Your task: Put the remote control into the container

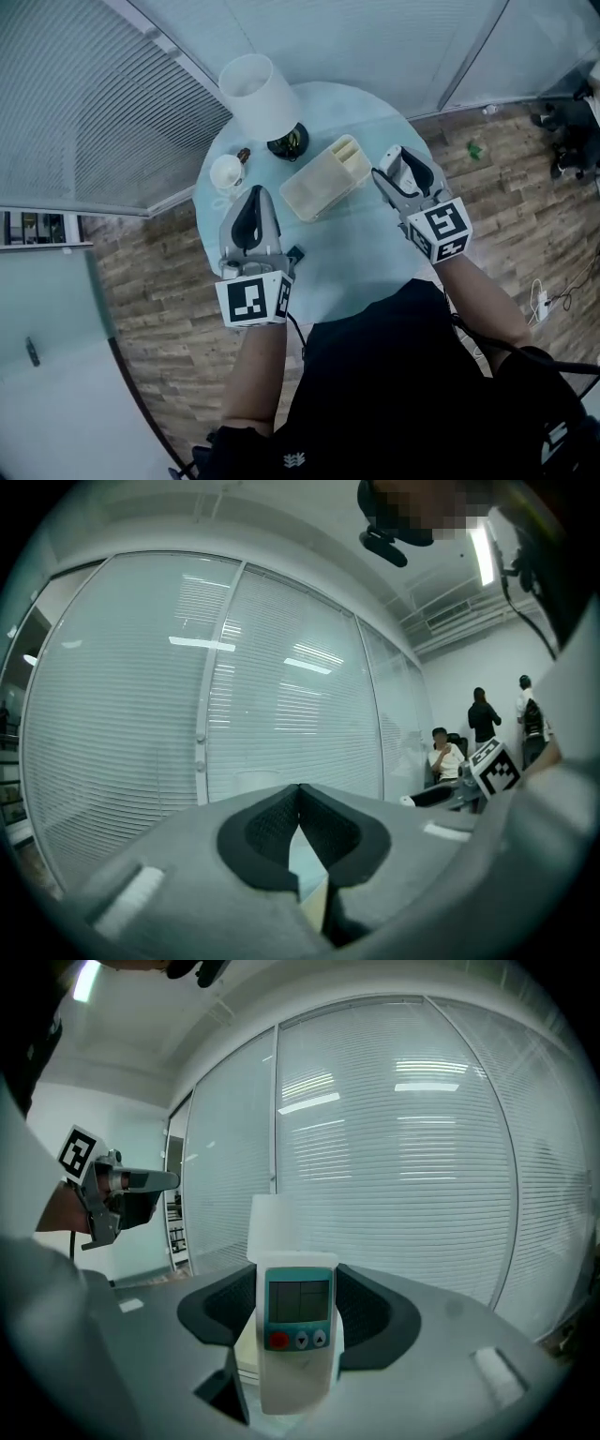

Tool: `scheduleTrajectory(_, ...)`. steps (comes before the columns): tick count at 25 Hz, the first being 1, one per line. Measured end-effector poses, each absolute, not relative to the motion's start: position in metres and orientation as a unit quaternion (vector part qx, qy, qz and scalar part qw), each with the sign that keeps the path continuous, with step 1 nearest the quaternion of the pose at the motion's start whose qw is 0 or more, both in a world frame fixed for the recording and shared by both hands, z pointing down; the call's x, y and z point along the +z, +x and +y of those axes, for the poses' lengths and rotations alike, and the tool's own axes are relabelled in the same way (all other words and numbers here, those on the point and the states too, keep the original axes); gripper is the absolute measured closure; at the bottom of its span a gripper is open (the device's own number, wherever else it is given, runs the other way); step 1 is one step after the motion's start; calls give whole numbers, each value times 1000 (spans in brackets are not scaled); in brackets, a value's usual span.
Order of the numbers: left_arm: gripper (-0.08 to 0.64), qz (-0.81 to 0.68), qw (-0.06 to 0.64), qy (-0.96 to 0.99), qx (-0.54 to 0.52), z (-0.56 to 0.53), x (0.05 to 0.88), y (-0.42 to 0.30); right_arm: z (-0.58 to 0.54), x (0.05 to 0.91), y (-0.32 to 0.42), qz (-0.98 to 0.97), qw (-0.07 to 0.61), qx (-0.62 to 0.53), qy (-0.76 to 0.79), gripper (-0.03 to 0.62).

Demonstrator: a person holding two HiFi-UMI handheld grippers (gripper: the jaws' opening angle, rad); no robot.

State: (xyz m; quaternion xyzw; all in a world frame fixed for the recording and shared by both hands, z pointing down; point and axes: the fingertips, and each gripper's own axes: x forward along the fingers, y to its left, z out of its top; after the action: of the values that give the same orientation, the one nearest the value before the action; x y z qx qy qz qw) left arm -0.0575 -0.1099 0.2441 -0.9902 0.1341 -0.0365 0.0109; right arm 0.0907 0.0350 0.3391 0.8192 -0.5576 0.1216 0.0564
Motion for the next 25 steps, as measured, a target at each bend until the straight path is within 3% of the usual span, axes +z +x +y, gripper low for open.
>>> scheduleTrajectory(11,560,264,-4,-962,-73,-103,262,-31,4,371,123,-658,70,136,737,324)
scheduleTrajectory(25,560,263,1,-962,-74,-114,284,5,-28,406,128,-676,65,153,717,324)
